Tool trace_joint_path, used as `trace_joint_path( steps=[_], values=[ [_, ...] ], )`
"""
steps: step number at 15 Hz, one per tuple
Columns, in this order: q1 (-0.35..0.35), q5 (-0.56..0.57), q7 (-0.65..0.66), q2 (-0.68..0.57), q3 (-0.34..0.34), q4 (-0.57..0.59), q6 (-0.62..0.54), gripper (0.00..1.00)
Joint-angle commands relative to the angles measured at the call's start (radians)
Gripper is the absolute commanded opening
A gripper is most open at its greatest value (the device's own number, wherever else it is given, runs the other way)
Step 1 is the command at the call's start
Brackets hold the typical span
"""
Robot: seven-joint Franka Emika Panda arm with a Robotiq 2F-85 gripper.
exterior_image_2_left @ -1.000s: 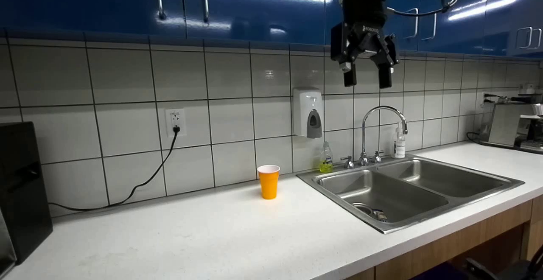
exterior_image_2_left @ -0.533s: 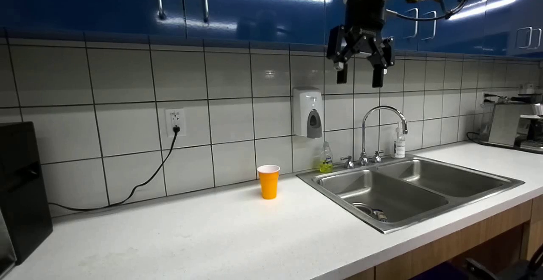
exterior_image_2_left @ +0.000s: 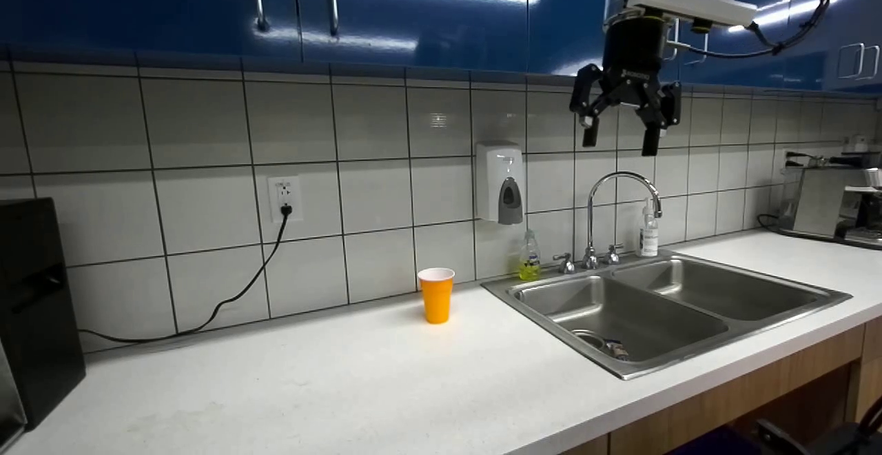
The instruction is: Remove the black packet from the sink and put it on the counter.
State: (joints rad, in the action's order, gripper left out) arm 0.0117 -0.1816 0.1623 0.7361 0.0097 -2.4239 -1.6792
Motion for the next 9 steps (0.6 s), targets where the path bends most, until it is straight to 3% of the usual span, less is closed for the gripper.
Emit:
trace_joint_path(
  steps=[1,9],
  values=[
    [0.072,0.044,-0.003,0.007,-0.044,-0.006,-0.004,1.00],
    [0.156,0.159,-0.029,-0.082,-0.131,0.043,-0.024,1.00]
  ],
)
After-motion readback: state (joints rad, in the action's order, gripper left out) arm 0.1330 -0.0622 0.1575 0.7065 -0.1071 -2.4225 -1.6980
